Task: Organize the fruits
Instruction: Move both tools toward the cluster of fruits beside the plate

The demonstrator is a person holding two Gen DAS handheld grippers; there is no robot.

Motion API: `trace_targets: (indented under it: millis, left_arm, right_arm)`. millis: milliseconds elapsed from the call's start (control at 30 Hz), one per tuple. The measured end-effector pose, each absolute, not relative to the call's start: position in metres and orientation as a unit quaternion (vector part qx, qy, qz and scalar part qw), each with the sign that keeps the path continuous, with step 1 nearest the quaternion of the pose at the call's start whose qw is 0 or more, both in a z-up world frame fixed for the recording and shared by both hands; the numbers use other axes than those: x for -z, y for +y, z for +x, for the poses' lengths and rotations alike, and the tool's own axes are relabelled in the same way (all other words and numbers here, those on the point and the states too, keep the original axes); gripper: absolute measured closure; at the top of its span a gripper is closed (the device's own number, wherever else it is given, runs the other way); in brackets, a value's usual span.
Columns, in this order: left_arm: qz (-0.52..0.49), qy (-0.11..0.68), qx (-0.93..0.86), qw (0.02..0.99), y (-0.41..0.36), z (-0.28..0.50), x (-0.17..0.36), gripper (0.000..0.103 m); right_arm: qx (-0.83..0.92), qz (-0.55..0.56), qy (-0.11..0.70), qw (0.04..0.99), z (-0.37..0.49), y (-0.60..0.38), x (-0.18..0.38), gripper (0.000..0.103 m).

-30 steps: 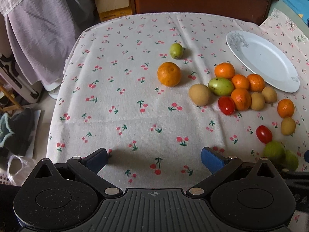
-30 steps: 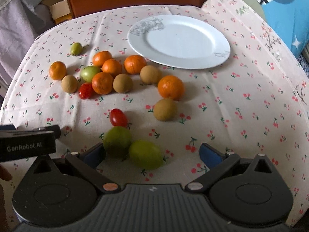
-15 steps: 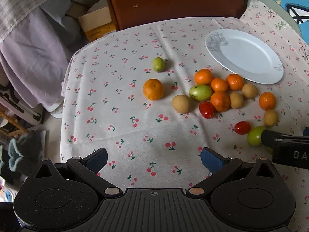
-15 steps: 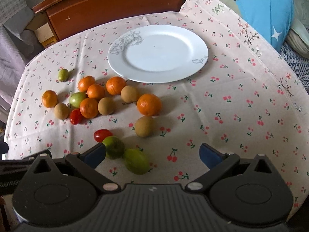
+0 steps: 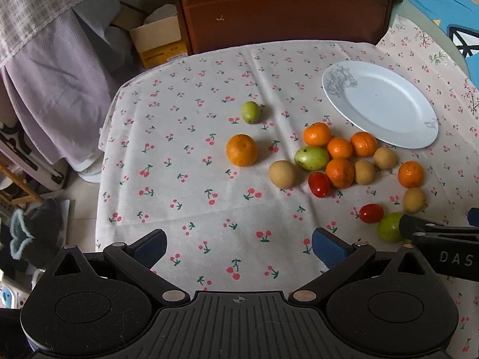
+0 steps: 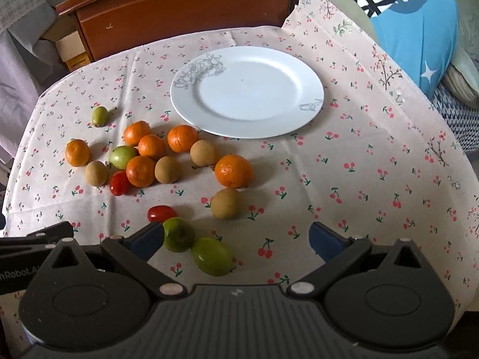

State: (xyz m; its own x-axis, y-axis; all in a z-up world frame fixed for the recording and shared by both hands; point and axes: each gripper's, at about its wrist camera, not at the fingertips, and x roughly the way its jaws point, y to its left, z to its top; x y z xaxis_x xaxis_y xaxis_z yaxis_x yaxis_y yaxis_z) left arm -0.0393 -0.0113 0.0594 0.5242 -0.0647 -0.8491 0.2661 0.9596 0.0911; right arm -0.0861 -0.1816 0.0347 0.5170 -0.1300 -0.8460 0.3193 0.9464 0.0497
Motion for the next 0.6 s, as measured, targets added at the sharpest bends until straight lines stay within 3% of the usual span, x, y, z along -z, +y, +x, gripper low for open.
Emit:
trace_targets:
  millis: [600]
  left_arm:
    - [0.111,0.471,0.081,0.872,-0.0105,-0.041,-0.0597,0.0]
  right_arm:
    - [0.127,0.071,0.477,0.866,-0.0855,-0.1743,-0.0358,0.001]
